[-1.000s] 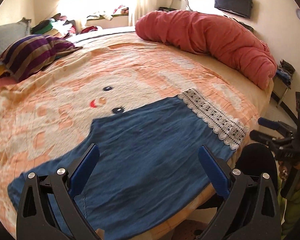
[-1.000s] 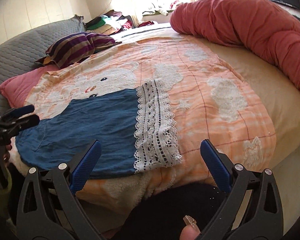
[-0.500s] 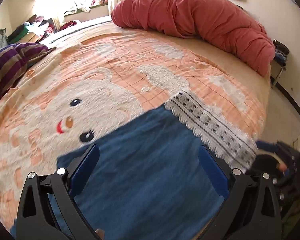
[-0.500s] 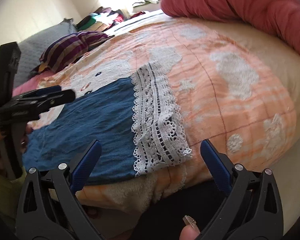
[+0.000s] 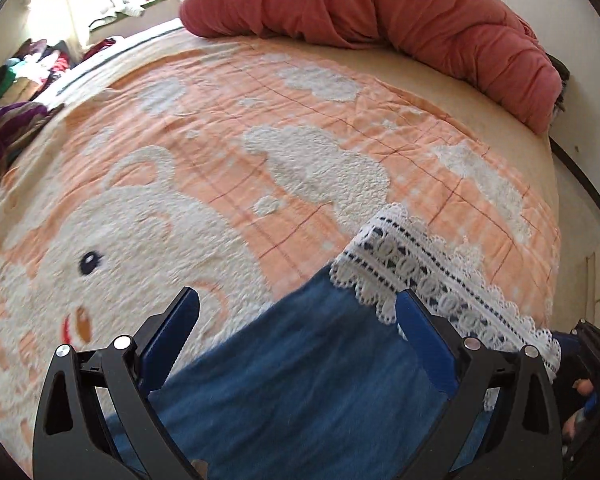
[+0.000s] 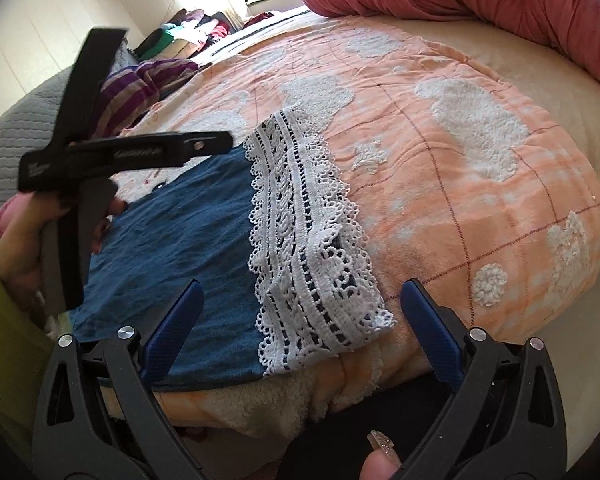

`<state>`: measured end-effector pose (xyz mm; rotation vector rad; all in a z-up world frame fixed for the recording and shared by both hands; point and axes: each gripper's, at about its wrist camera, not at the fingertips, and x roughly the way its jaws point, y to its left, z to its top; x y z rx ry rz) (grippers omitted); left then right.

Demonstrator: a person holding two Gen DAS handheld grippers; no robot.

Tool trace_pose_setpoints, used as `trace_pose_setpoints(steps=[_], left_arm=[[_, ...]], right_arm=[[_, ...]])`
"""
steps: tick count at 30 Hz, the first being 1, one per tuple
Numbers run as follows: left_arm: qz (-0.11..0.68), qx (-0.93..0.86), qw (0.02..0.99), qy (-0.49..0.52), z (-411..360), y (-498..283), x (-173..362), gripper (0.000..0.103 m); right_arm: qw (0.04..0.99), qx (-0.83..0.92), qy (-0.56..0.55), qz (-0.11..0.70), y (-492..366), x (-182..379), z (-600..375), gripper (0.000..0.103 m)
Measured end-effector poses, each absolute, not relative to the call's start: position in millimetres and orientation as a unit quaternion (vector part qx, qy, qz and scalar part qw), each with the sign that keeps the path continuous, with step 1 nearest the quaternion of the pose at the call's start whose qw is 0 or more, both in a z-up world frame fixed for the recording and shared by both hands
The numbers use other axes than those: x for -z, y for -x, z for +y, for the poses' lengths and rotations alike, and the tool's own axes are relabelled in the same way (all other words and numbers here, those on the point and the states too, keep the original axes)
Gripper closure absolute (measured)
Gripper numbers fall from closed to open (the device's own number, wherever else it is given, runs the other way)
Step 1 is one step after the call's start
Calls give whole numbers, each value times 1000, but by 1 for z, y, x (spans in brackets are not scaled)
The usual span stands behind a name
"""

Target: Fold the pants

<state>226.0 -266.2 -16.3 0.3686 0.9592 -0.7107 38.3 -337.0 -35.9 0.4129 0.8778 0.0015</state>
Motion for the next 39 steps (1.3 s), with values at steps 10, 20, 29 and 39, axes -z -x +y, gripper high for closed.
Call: trace_pose_setpoints(steps=[10, 20, 29, 39], left_arm=[[488, 407, 757, -149, -286, -245, 42, 36], [505, 445, 735, -86, -284, -251, 56, 58], [485, 442, 750, -81, -277, -240, 44, 86], [447, 447, 775, -15, -219, -227, -5, 89]], right_arm=[[884, -5, -210, 418, -37, 40, -339, 62], [881, -25, -216, 421, -50, 42, -333, 71], [885, -49, -241, 396, -47, 41, -336, 85], [908, -154, -223, 320, -40, 18, -310, 87]])
